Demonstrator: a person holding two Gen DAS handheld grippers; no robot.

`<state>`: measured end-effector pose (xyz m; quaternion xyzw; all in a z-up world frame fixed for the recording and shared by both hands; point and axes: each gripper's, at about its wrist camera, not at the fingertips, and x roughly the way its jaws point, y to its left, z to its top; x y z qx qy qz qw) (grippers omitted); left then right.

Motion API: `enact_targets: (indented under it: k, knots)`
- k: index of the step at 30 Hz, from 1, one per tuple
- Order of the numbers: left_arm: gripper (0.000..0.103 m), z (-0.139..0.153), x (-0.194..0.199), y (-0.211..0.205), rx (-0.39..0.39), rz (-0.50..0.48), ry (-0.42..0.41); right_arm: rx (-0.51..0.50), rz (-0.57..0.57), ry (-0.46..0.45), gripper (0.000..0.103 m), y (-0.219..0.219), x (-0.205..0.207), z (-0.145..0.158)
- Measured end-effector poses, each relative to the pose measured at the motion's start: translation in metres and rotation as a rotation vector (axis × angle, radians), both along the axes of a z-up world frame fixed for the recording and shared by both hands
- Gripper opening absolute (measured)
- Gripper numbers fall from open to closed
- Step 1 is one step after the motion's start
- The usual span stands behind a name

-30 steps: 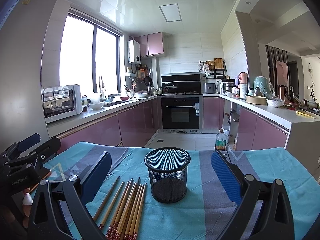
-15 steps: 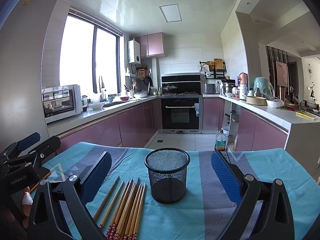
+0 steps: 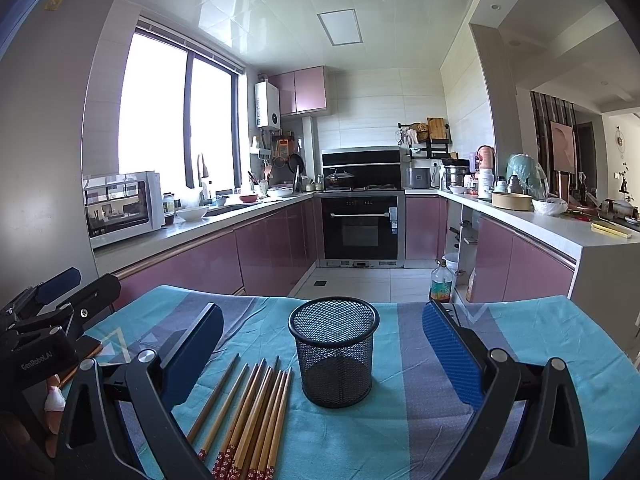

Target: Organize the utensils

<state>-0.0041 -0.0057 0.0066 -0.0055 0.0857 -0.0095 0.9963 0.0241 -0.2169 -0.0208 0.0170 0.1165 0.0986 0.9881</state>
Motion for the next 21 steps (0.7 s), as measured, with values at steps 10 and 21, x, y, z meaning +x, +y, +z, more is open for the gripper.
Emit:
enact_targets:
  k: [10,21]
  knots:
    - [0.097,0.0002,0.0002,-0.0004,0.0,0.0,0.0,-0.001,-0.002,-0.002,0.096,0.0,-0.0001,0.0001]
    - [0.097,0.0003,0.0002,-0.0002,-0.001,0.001,0.001,0.002,0.001,-0.002,0.096,0.0,0.0004,0.0004]
